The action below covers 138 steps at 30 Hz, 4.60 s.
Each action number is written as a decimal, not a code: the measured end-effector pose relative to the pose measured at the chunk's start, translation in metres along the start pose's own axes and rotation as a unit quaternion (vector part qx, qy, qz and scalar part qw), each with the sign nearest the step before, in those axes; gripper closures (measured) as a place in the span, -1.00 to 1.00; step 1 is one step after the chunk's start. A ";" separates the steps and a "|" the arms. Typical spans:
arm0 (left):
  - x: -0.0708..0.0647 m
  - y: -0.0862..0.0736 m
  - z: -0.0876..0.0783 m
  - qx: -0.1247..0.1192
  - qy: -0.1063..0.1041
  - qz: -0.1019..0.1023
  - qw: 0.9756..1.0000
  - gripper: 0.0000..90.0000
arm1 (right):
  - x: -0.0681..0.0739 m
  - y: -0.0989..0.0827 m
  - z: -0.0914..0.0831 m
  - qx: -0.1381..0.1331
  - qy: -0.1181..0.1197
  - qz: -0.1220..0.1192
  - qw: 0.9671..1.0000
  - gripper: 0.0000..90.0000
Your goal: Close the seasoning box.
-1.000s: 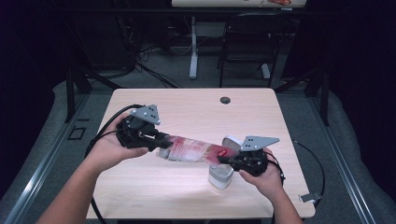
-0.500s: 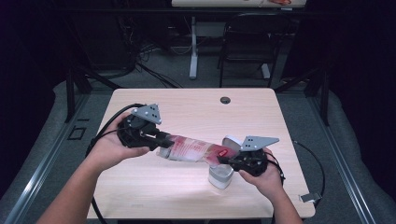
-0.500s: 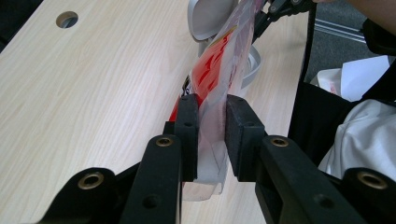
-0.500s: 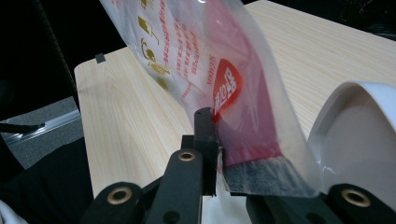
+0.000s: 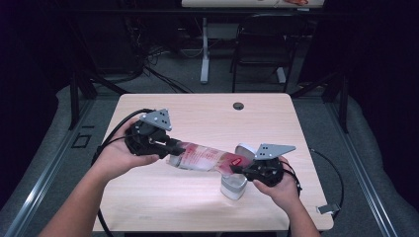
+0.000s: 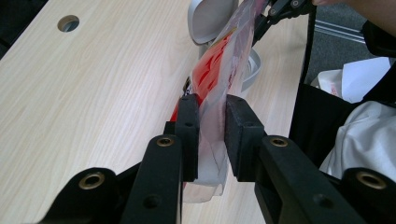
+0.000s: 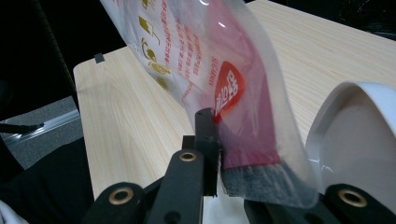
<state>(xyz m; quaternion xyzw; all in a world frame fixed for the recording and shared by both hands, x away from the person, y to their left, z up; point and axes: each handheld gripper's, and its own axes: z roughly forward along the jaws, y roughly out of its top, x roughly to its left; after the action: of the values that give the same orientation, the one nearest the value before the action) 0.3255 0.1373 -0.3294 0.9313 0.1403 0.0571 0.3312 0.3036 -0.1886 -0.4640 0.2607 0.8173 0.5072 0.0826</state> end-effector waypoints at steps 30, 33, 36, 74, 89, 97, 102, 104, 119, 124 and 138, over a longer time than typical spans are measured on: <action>-0.004 0.010 0.001 -0.010 -0.004 0.011 1.000 0.72 | 0.001 0.003 -0.006 -0.003 -0.001 -0.001 1.000 0.95; -0.003 0.010 0.001 -0.010 -0.004 0.010 1.000 0.72 | 0.002 0.003 -0.007 -0.003 0.000 -0.001 1.000 0.95; -0.003 0.011 0.001 -0.011 -0.004 0.010 1.000 0.71 | 0.002 0.003 -0.007 -0.004 -0.001 -0.002 1.000 0.95; -0.004 0.016 0.004 -0.017 -0.008 0.013 1.000 0.71 | -0.003 0.000 -0.008 -0.001 0.006 0.003 1.000 0.93; -0.003 0.018 0.004 -0.019 -0.008 0.013 1.000 0.71 | -0.004 -0.001 -0.008 0.001 0.005 0.002 1.000 0.91; -0.004 0.018 0.004 -0.021 -0.008 0.013 1.000 0.71 | -0.004 -0.002 -0.008 0.001 0.005 0.002 1.000 0.91; -0.004 0.018 0.004 -0.021 -0.008 0.014 1.000 0.71 | -0.004 -0.002 -0.008 0.000 0.006 0.003 1.000 0.92; -0.004 0.018 0.004 -0.021 -0.007 0.014 1.000 0.71 | -0.004 -0.002 -0.008 0.000 0.006 0.003 1.000 0.92; -0.003 0.019 0.005 -0.023 -0.008 0.015 1.000 0.71 | -0.005 -0.002 -0.008 0.001 0.005 0.003 1.000 0.92; -0.004 0.019 0.005 -0.023 -0.009 0.018 1.000 0.71 | -0.005 -0.003 -0.008 0.002 0.005 0.004 1.000 0.93; -0.004 0.020 0.005 -0.025 -0.009 0.019 0.999 0.72 | -0.006 -0.004 -0.008 0.002 0.005 0.005 1.000 0.93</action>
<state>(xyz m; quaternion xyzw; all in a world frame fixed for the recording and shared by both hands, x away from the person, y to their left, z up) 0.3275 0.1180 -0.3205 0.9258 0.1185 0.0584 0.3541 0.3045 -0.1991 -0.4644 0.2622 0.8173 0.5075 0.0755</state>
